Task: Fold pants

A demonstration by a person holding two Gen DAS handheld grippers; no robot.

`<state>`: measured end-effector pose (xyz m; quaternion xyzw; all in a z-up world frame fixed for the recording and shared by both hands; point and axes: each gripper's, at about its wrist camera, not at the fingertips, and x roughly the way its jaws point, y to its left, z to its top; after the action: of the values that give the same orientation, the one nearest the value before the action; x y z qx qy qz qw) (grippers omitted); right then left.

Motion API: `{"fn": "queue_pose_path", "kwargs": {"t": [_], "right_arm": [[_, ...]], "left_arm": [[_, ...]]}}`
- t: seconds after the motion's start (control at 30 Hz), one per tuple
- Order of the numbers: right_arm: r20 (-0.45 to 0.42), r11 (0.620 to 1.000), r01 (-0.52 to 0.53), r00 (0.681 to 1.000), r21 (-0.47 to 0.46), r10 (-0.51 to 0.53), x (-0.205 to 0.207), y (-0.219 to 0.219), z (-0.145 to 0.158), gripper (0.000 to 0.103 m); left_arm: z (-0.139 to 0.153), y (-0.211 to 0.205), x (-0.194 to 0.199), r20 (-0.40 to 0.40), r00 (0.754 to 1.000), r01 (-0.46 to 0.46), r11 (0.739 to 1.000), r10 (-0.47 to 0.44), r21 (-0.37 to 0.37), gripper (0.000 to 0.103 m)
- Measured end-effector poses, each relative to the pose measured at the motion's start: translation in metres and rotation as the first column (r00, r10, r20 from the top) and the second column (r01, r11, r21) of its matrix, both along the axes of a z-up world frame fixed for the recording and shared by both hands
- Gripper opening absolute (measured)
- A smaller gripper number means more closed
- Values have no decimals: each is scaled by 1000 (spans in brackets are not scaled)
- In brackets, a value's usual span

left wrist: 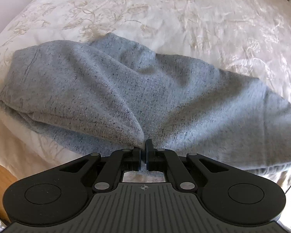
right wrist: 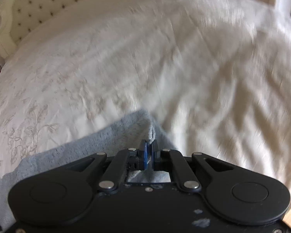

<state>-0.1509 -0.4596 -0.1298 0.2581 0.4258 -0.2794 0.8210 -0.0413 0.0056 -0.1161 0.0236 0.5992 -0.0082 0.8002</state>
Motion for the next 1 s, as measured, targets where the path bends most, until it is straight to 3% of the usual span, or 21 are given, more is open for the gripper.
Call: {"fn": "queue_pose_path", "kwargs": {"t": [0.17,0.3,0.4,0.47,0.53,0.7,0.8,1.0], "right_arm": [[-138,997,56,989,43,-50,-4,-12,-34,5],[-161,998,44,986,42,-36,-3,-10,-41,5],[-179,999,33,984,37,-26,0,-11,-41,10],[-189,998,40,982,44,-31,3,-12,-40,13],[-192,999,31,981,30,-25,6,-12,-38,15],[-184,998,9,983,-61,-20,5,-3,-19,17],[-148,991,1,989,-135,-21,7,9,-2,17],[-81,972,-135,989,-190,122,32,53,28,19]], "left_arm": [[-17,-5,0,-33,999,-15,1000,16,27,5],[-17,-7,0,-26,1000,-13,999,14,37,5],[-14,4,-4,-28,999,-19,998,18,-61,6],[-11,15,-7,-36,999,-40,987,35,-154,11],[-6,24,-13,-43,998,-60,982,53,-180,13],[19,40,-23,44,999,-19,995,23,-98,48],[29,59,-12,75,997,-18,997,24,-76,61],[23,101,37,109,994,-22,999,25,-29,64]]}}
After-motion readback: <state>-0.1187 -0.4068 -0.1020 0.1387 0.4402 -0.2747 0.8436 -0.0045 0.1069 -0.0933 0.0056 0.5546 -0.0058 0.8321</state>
